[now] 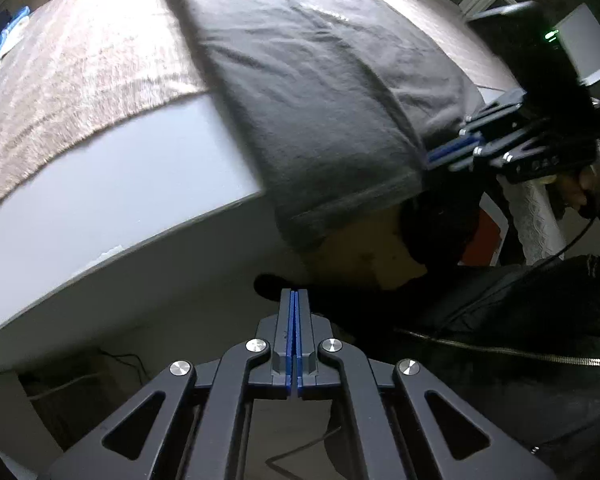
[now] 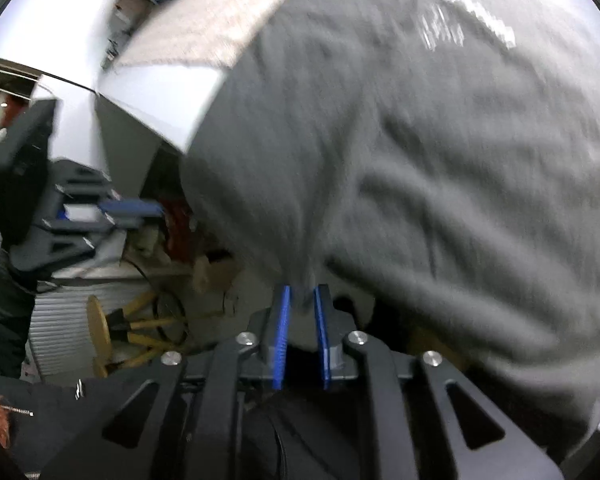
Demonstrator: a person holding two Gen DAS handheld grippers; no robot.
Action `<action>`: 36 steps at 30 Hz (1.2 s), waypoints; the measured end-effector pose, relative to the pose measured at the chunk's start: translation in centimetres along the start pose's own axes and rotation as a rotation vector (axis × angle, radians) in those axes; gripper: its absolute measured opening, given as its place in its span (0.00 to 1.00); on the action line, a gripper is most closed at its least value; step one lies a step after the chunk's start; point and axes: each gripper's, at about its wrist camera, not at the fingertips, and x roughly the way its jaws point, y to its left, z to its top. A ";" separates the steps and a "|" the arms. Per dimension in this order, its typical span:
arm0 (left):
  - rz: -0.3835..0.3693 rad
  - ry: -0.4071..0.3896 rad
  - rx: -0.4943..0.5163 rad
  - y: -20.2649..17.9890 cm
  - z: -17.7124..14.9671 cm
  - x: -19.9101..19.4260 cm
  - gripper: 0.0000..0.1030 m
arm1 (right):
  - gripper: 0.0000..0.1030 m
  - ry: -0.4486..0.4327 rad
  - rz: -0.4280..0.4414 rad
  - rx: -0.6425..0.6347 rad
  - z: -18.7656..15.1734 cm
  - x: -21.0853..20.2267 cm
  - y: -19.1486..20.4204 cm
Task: Fold clothes
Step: 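Hold the folded edge with both grippers and press it flat, then open both grippers and release the folded grey sweatshirt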
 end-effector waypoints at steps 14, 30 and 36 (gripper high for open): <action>-0.052 -0.094 0.174 -7.3 4.1 -1.0 0.13 | 0.28 -0.329 -0.109 0.574 -14.7 -12.4 -16.2; -0.023 -0.027 0.146 -8.1 5.8 -0.8 0.13 | 0.07 -0.410 0.167 0.563 -14.9 -10.6 -19.9; -0.031 -0.020 0.152 -8.5 6.0 -0.7 0.13 | 0.11 -0.389 0.063 0.492 -15.3 -13.1 -17.3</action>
